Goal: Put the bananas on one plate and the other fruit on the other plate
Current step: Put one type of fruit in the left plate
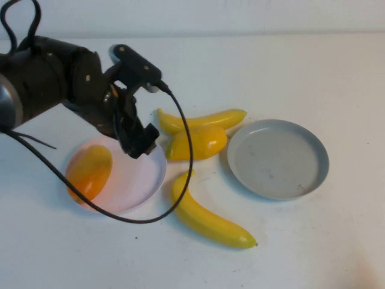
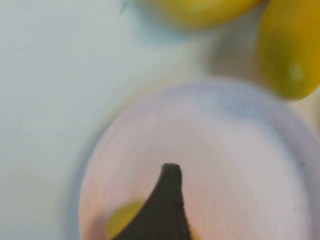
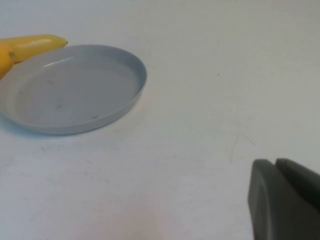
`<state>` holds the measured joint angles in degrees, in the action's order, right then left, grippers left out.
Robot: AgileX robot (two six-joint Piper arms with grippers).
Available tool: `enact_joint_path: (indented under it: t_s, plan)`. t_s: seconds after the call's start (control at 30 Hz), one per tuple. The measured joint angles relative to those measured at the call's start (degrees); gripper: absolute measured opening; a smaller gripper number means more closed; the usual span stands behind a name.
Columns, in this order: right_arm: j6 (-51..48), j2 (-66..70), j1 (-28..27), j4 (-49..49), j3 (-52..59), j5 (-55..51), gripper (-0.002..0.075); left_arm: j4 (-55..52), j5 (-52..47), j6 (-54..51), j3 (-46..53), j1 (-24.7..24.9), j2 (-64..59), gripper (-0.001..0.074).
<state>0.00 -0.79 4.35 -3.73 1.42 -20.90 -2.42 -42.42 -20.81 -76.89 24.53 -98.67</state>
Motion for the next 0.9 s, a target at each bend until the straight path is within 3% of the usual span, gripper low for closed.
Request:
enact_joint_path:
  t_s: [0.2,0.43,0.9]
  plan:
    - [0.0,0.0,0.0,0.0,0.0,0.0,-0.0017,1.73,1.14,-20.31,-6.14,6.03,-3.51,0.0668]
    - [0.0,0.0,0.0,0.0,0.0,0.0,-0.0017,7.83,1.3,-34.8,-12.15,8.41,-11.61,0.0668]
    - [0.0,0.0,0.0,0.0,0.0,0.0,-0.0017,8.76,2.26,-37.39,-19.53,9.79,-21.54,0.0669]
